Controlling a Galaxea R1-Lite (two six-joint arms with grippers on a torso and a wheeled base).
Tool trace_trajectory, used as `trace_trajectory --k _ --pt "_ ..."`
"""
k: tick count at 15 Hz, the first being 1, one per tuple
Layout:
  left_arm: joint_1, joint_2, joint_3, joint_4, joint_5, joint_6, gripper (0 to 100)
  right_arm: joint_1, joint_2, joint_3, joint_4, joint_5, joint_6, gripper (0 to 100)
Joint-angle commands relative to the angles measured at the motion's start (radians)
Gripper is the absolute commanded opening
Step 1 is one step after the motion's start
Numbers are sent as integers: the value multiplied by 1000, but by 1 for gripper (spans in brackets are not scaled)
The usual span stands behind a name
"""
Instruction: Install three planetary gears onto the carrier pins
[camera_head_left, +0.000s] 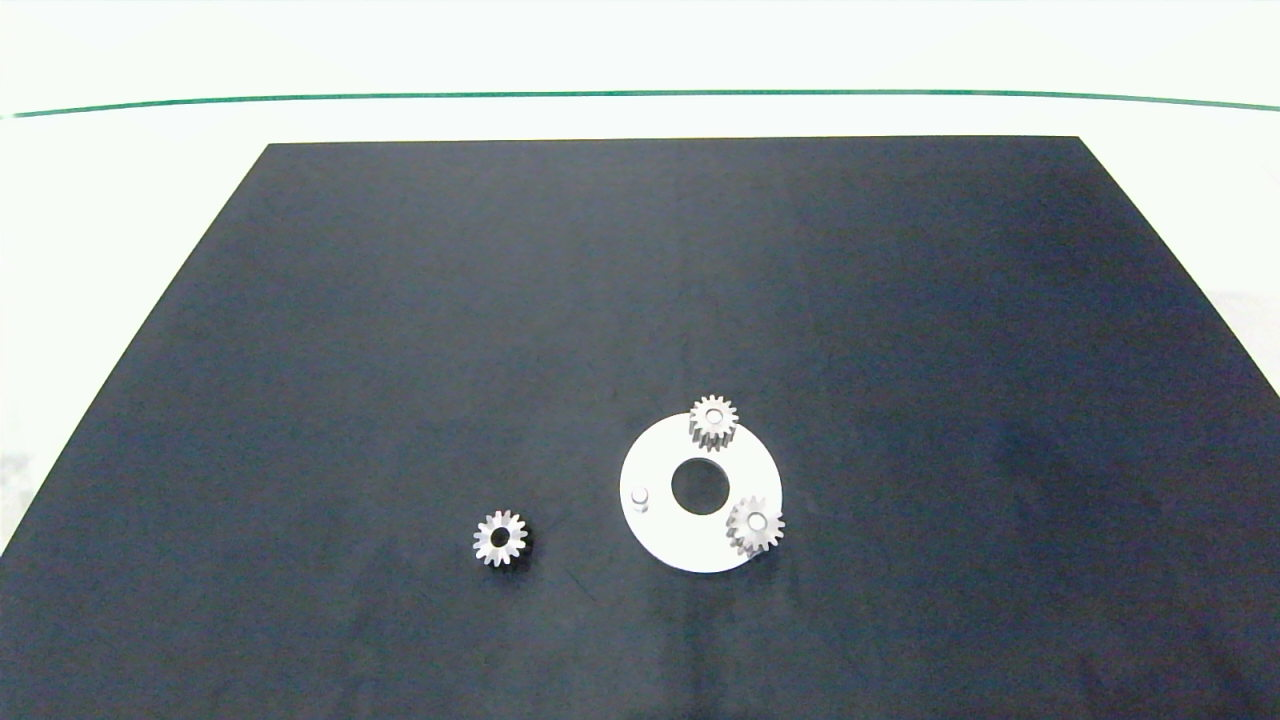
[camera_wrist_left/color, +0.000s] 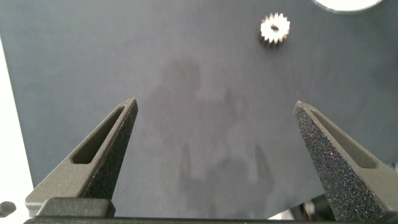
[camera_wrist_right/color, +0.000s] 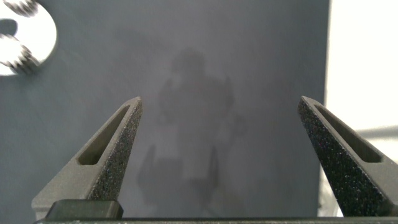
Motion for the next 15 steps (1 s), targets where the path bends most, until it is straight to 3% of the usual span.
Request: trace_trajectory --k 1,2,5,7,9,11,15 --pt "-4 174 18 -35 -2 35 100 -94 -302 158 31 -18 -3 100" --pt "-4 198 27 -57 -2 39 100 -99 -310 163 31 -17 -3 100" --pt "-47 376 149 -362 -3 85 100 -115 -351 166 34 -17 -4 100" --pt "-88 456 179 -513 0 86 100 -143 -382 166 35 -17 -4 100" --pt "-116 476 185 -525 9 89 100 -163 -445 167 81 -17 -4 100" --pt "-159 499 196 -523 38 88 100 -168 -492 167 143 -17 -1 100" --pt "-169 588 190 -592 45 89 100 -168 -494 169 140 -14 5 100"
